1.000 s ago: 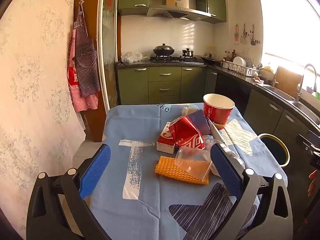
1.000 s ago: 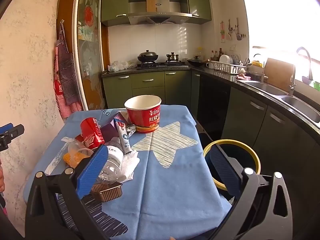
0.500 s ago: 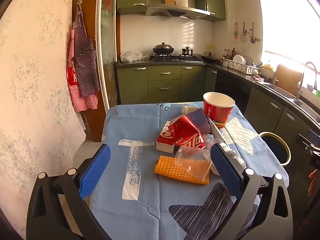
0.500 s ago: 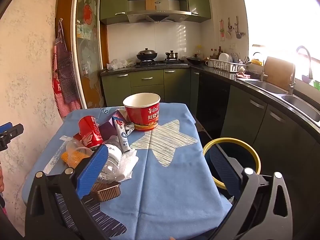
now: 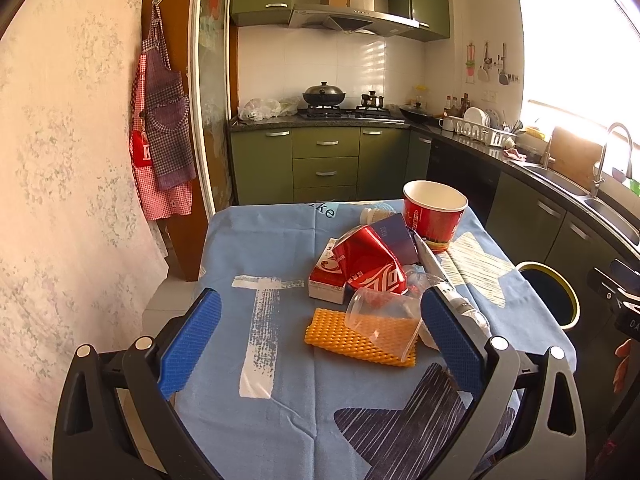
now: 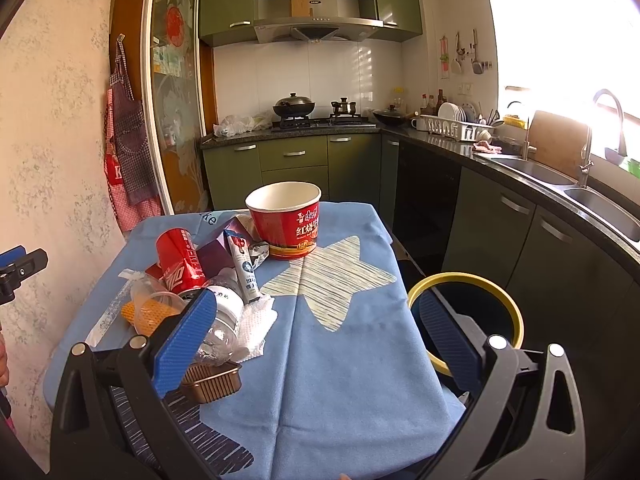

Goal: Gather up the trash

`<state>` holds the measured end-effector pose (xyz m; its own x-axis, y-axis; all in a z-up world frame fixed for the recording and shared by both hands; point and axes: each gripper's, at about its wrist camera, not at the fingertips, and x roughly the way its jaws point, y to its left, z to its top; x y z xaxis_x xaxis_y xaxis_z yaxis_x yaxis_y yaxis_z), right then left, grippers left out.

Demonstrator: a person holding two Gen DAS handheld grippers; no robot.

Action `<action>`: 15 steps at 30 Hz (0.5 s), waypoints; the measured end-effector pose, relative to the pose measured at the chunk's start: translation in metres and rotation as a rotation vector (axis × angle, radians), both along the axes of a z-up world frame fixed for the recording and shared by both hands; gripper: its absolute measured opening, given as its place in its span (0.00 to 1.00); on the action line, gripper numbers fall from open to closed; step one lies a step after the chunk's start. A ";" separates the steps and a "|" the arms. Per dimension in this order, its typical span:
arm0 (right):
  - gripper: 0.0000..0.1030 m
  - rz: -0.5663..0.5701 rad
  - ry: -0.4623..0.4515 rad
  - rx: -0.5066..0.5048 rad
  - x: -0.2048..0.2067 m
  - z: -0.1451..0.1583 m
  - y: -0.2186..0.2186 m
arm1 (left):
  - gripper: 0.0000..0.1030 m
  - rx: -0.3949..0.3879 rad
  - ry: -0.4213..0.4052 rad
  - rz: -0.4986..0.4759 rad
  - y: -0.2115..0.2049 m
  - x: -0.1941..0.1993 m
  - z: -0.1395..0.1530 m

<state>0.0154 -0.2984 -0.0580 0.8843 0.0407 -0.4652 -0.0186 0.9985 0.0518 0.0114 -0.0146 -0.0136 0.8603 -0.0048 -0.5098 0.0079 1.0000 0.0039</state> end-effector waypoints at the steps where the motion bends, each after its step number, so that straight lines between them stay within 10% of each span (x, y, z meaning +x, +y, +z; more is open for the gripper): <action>1: 0.94 0.000 0.000 0.001 0.000 -0.001 0.000 | 0.96 0.001 0.000 -0.001 -0.001 0.000 -0.001; 15: 0.94 0.000 0.002 0.003 0.001 -0.005 0.000 | 0.96 -0.002 0.000 0.005 0.005 0.000 0.003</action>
